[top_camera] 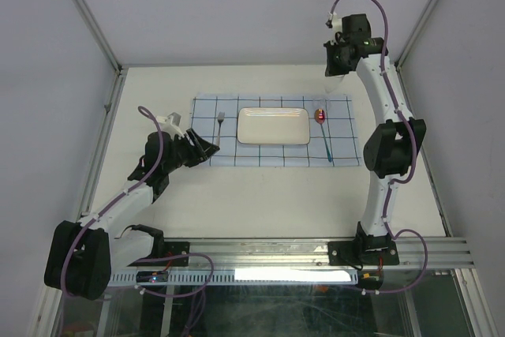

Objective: Set the dinner table for one person
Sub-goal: Place the cup on the napkin.

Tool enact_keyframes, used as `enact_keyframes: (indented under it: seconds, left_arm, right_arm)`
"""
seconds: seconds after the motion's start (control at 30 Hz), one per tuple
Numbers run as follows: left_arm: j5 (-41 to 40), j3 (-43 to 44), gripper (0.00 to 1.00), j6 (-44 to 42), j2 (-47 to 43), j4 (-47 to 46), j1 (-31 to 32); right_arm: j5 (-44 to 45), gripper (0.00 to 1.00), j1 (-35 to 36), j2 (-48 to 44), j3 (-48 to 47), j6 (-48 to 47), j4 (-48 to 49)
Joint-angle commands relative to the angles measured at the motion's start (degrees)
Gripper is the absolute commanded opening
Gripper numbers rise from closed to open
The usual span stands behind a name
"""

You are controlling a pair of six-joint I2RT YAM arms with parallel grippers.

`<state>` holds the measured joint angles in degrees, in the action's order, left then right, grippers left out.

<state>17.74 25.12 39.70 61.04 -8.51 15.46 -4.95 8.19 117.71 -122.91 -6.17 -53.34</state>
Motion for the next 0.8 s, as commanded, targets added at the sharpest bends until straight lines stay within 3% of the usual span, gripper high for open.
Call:
enact_keyframes:
  seconds: [0.0, 0.53, 0.67, 0.77]
  left_arm:
    - [-1.4, -0.3, 0.51, 0.4, -1.1, -2.4, 0.7]
    - [-1.9, -0.1, 0.51, 0.4, -0.3, -2.5, 1.0]
    - [-2.1, 0.0, 0.51, 0.4, -0.1, -2.4, 1.0]
    - [-2.2, 0.1, 0.51, 0.3, 0.2, -2.4, 1.1]
  right_arm:
    - [-1.0, 0.0, 0.3, -3.9, -0.8, -0.9, 1.9]
    - [-2.1, 0.01, 0.3, -2.6, -1.4, -0.9, 3.1]
    - [-1.8, 0.1, 0.3, -2.0, -1.5, -0.9, 3.1]
    - [-1.8, 0.12, 0.3, -1.7, -1.6, -0.9, 3.4]
